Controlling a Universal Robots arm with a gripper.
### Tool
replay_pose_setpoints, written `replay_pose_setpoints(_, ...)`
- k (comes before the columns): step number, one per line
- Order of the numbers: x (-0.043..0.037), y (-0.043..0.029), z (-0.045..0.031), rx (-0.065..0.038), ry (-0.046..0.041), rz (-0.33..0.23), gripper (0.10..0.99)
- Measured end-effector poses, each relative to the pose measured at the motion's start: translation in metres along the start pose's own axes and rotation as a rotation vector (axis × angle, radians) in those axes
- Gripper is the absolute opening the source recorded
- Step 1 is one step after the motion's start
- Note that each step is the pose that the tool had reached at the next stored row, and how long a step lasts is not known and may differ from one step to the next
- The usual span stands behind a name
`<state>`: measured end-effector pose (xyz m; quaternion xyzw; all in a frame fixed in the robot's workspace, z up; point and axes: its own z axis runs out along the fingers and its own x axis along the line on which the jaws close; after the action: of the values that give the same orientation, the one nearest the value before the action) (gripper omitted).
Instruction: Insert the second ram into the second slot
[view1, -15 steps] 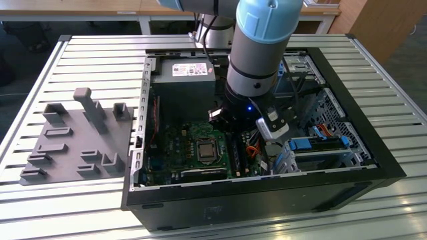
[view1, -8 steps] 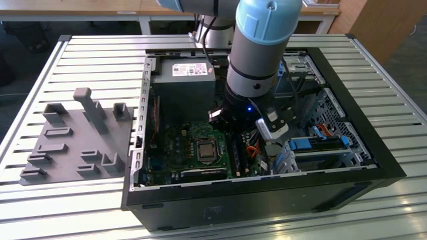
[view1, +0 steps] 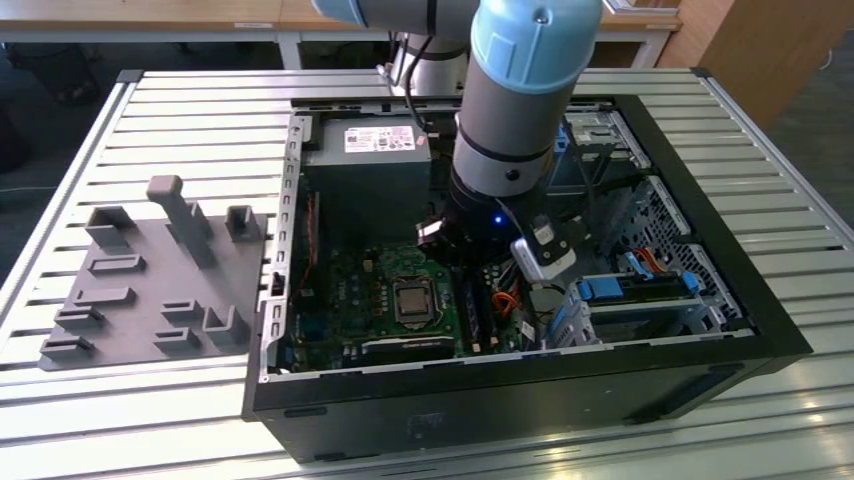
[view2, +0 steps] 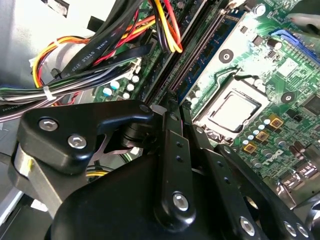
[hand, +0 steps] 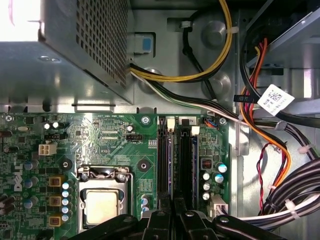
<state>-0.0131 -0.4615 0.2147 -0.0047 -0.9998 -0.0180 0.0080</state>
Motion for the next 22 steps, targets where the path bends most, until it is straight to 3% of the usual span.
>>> replay_pose_setpoints(22,-0.0001,-0.0002,0.0058,0.0,0.0001,0.0,0.137)
